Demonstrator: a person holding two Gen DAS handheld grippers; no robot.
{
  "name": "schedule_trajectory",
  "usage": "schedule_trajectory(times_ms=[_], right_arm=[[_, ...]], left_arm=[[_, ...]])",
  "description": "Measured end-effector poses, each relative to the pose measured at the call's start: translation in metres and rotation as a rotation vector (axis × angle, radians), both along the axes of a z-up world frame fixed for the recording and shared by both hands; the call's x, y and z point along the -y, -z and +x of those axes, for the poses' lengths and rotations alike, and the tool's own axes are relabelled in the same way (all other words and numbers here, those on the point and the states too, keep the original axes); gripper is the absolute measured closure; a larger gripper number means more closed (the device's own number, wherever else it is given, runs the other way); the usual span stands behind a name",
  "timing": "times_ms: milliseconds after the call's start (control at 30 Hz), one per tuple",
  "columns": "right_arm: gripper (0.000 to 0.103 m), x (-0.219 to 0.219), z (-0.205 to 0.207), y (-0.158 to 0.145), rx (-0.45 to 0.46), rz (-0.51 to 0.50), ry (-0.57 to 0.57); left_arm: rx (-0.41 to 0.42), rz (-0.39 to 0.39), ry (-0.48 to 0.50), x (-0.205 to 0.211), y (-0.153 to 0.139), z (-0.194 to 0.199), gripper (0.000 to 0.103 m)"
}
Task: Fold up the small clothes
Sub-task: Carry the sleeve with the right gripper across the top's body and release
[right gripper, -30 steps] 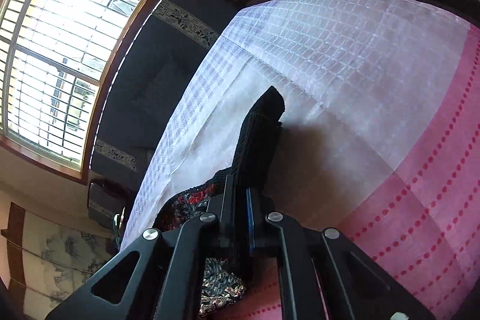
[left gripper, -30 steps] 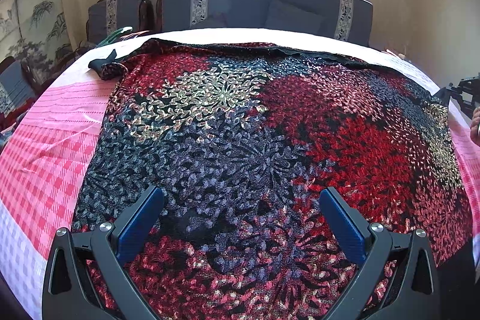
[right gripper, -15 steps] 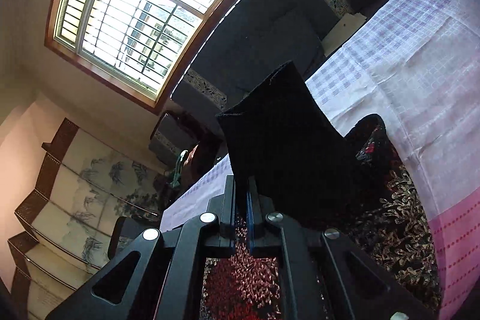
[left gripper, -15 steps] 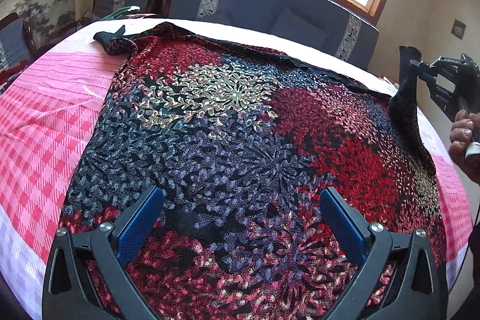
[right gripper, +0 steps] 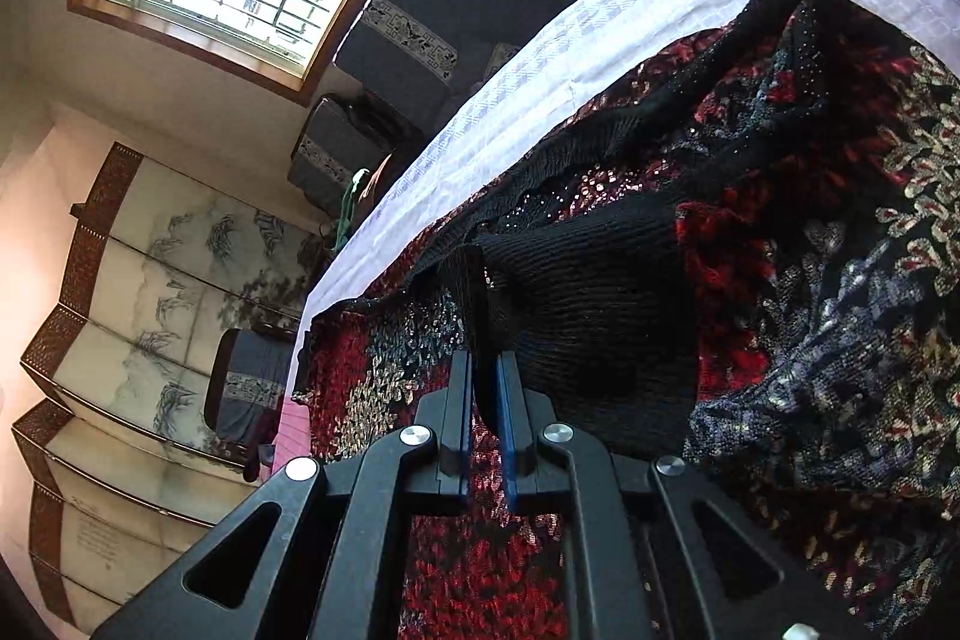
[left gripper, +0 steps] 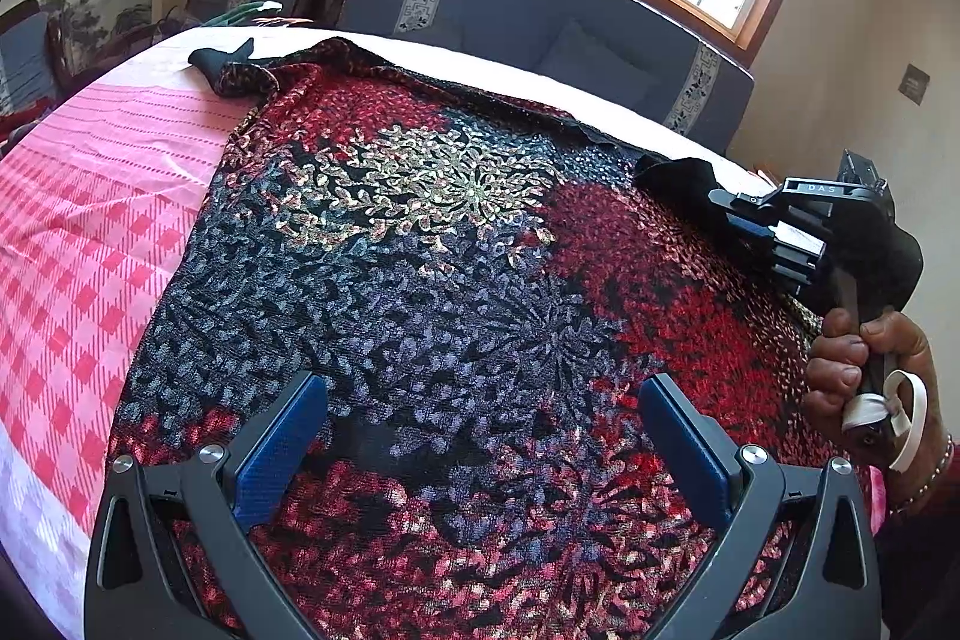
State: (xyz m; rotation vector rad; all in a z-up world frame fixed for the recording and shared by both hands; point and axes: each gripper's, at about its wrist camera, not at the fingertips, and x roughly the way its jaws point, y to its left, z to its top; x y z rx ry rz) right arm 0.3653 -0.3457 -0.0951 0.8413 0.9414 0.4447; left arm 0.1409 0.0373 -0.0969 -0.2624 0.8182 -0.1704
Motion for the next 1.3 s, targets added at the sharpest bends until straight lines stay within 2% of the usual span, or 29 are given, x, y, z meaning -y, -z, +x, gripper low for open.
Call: schedule_trajectory(times_ms=[67,133,233,400,533,600,633,667,733,800,867,933,1033,1100,1167,1233,1300], right_arm=[[0.085,-0.001,0.001,0.010,-0.030,0.066,-0.037],[0.066,-0.001,-0.003,0.012,-0.024,0.148,-0.067],[0.055,0.014,-0.011,0.003,0.031,0.175,-0.050],[0.054,0.077,-0.041,-0.003,0.041,0.191,0.105],[0.054,0.123,-0.069,-0.002,0.019,0.126,0.193],[0.054,0.134,-0.074,0.009,-0.036,0.155,0.185],[0.060,0.136,-0.075,0.013,-0.052,0.169,0.170],[0.061,0.137,-0.075,0.014,-0.056,0.183,0.150],[0.058,0.136,-0.077,0.010,-0.044,0.193,0.128],[0.058,0.141,-0.087,-0.002,0.012,0.173,0.150],[0.057,0.137,-0.091,-0.018,0.037,0.048,0.164],[0.057,0.111,-0.084,-0.032,0.045,-0.071,0.106],[0.057,0.039,-0.067,-0.051,0.083,-0.436,-0.037],[0.058,-0.005,-0.058,-0.055,0.119,-0.617,-0.125],[0.056,-0.044,-0.048,-0.059,0.166,-0.747,-0.187],[0.042,-0.076,-0.043,-0.054,0.210,-0.870,-0.241],[0.042,-0.104,-0.036,-0.049,0.241,-0.972,-0.287]], left_arm=[[-0.003,-0.002,-0.001,0.000,0.001,0.000,0.000],[-0.005,-0.003,-0.001,0.000,0.001,0.000,0.000],[-0.006,-0.003,-0.003,0.000,0.001,0.000,0.000],[-0.009,-0.007,-0.005,-0.001,0.002,0.001,0.000],[-0.010,-0.005,-0.006,-0.001,0.002,0.001,0.000],[-0.012,-0.004,-0.008,-0.001,0.002,0.001,0.000],[-0.012,-0.003,-0.010,-0.001,0.002,0.001,0.000],[-0.012,-0.002,-0.013,-0.001,0.002,0.001,0.000],[-0.011,-0.002,-0.023,-0.003,0.002,0.000,0.000],[-0.010,-0.007,-0.034,-0.005,0.003,-0.001,0.000],[-0.013,-0.013,-0.040,-0.006,0.003,-0.001,0.000],[-0.018,-0.013,-0.037,-0.006,0.004,0.000,0.000],[-0.012,-0.006,-0.035,-0.005,0.003,-0.001,0.000],[-0.009,-0.012,-0.040,-0.006,0.002,-0.002,0.000],[-0.013,-0.025,-0.042,-0.007,0.003,-0.001,0.000],[-0.020,-0.038,-0.038,-0.009,0.004,0.000,0.000],[-0.022,-0.046,-0.033,-0.009,0.005,0.000,0.000]])
